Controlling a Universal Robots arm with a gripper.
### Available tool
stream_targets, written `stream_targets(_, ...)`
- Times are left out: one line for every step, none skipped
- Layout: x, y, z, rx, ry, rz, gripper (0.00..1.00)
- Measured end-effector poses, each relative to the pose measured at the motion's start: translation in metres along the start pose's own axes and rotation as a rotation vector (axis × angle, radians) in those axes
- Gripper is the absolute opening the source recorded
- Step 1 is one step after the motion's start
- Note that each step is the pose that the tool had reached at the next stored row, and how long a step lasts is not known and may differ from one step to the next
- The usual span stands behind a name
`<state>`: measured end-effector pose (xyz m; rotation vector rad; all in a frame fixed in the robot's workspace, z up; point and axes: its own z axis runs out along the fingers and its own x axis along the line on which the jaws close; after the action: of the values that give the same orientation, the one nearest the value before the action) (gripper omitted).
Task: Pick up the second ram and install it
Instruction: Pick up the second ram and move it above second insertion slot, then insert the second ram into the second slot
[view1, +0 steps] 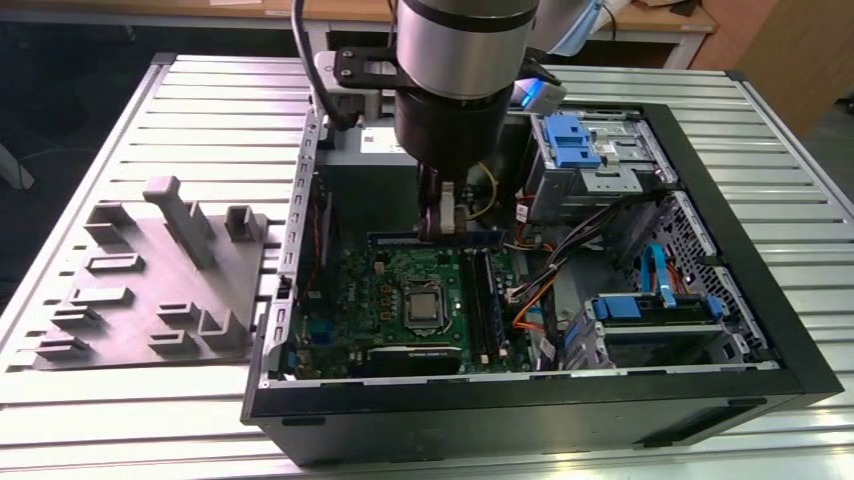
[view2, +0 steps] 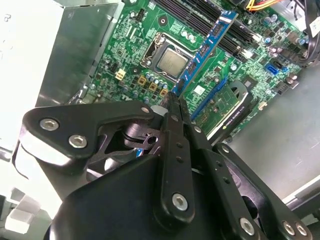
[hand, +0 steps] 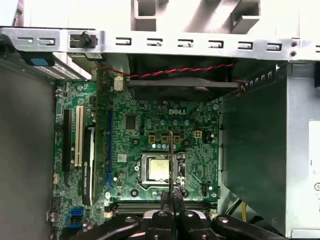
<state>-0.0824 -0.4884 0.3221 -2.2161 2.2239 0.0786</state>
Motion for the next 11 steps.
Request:
stream_targets(0.0,0.0,0.0009,0.0002,-0.0001,0.003,0.12)
stream_targets(0.0,-0.0001,0.0017,0.0002,-0.0001,0.004,0.12)
stream_targets(0.0001,0.0,0.002,0.0001,0.0,0.004,0.12)
stream_targets(0.0001,0.0,0.002,0.0001,0.0001,0.004,0.12)
stream_targets(0.0001,0.0,0.002,0.0,0.0003,0.004,0.12)
stream_targets(0.0001,-0.0001,0.0023,0.0002,-0.0001,0.004,0.12)
stream_targets(0.0001,-0.0001,0.0025,0.0002,-0.0001,0.004,0.12)
stream_targets(0.0001,-0.0001,0.0025,0.0002,-0.0001,0.004,0.12)
stream_targets(0.0001,-0.0001,0.0025,0.0001,-0.0001,0.004,0.12)
stream_targets(0.0001,-0.0001,0.0025,0.0002,-0.0001,0.004,0.12)
stream_targets(0.0001,-0.0001,0.0026,0.0002,-0.0001,0.004,0.12)
